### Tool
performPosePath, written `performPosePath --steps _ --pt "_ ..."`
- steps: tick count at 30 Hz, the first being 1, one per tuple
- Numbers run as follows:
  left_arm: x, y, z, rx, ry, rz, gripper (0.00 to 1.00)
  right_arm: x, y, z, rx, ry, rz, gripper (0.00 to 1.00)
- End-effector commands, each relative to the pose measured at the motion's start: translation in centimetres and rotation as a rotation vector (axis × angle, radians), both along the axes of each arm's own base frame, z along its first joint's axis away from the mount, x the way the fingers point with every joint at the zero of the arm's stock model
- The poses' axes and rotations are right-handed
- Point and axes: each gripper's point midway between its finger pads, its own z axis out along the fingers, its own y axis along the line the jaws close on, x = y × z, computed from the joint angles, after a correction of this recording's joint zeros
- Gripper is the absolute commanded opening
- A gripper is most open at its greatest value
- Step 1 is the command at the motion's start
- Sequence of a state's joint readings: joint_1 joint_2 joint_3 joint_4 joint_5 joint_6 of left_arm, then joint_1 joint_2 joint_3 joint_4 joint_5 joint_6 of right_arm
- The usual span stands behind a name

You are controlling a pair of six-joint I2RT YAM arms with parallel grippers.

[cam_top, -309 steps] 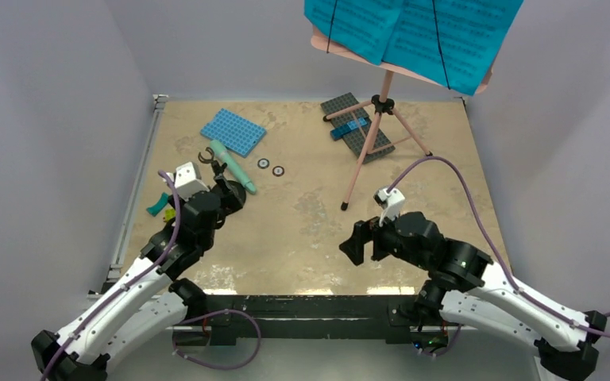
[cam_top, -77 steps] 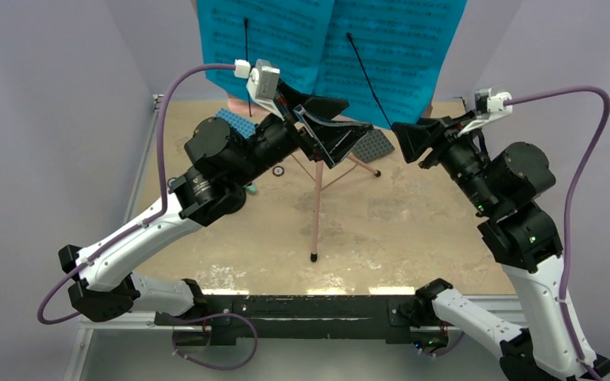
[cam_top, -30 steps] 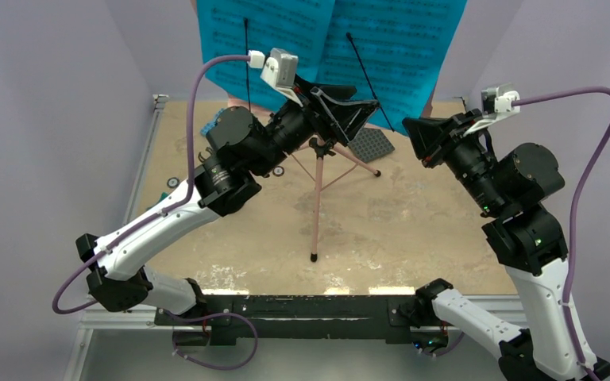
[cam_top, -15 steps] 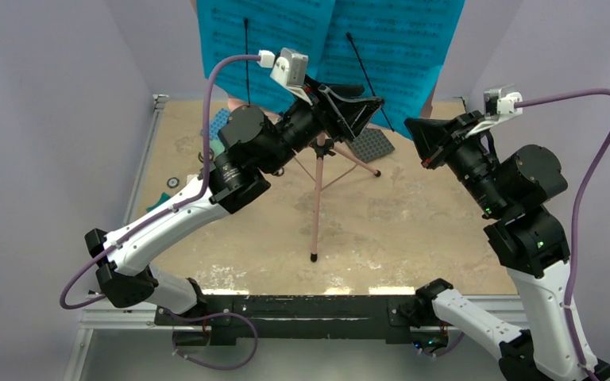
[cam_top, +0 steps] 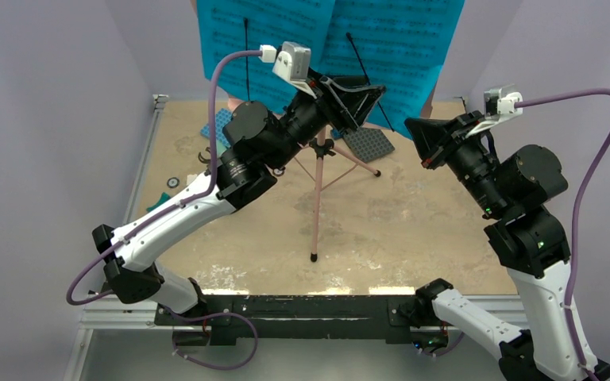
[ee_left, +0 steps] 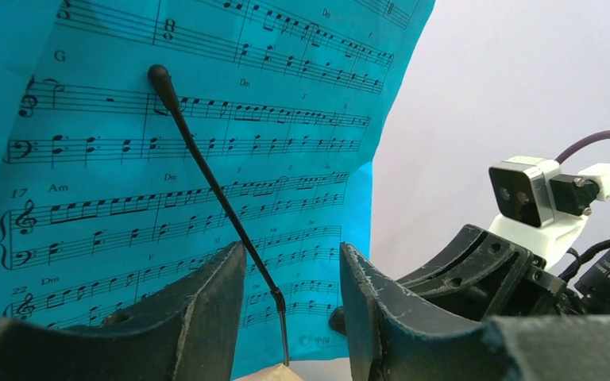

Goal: Pack up the instrument practice props

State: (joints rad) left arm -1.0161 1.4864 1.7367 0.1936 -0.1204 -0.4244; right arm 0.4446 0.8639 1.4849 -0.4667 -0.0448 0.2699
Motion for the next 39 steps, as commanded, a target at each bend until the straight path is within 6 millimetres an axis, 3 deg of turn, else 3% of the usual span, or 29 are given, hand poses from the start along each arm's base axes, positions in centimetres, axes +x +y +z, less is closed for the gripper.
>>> performPosePath --steps 1,12,18,23,31,34,39 --pt "-0.1 1.0 2.5 -0.048 -0.05 0.028 0.48 -0.6 -0.1 1.1 0.005 -0.023 0.011 0.0" --pt "0.0 1.2 2.6 -0.039 -0.065 0.039 0.3 -0.4 -0.2 0.9 0.005 -0.013 0.004 0.0" --pt "0.0 1.1 2.6 -0.038 -0.07 0.037 0.25 -0.5 -0.3 1.0 0.005 -0.011 -0.002 0.0" --pt "0.2 1.0 2.5 -0.033 -0.063 0.043 0.42 -0.4 -0.1 0.9 0.004 -0.006 0.004 0.0" --pt "1.0 0.7 1.9 -0.015 -0.046 0.063 0.45 -0.4 0.1 1.0 0.006 -0.007 0.014 0.0" --pt "1.2 0.4 1.7 -0.009 -0.042 0.064 0.41 -0.5 0.1 0.9 0.005 -0.006 0.016 0.0" --pt "1.1 0.4 1.6 -0.007 -0.048 0.062 0.25 -0.5 0.0 0.9 0.004 -0.006 0.013 0.0"
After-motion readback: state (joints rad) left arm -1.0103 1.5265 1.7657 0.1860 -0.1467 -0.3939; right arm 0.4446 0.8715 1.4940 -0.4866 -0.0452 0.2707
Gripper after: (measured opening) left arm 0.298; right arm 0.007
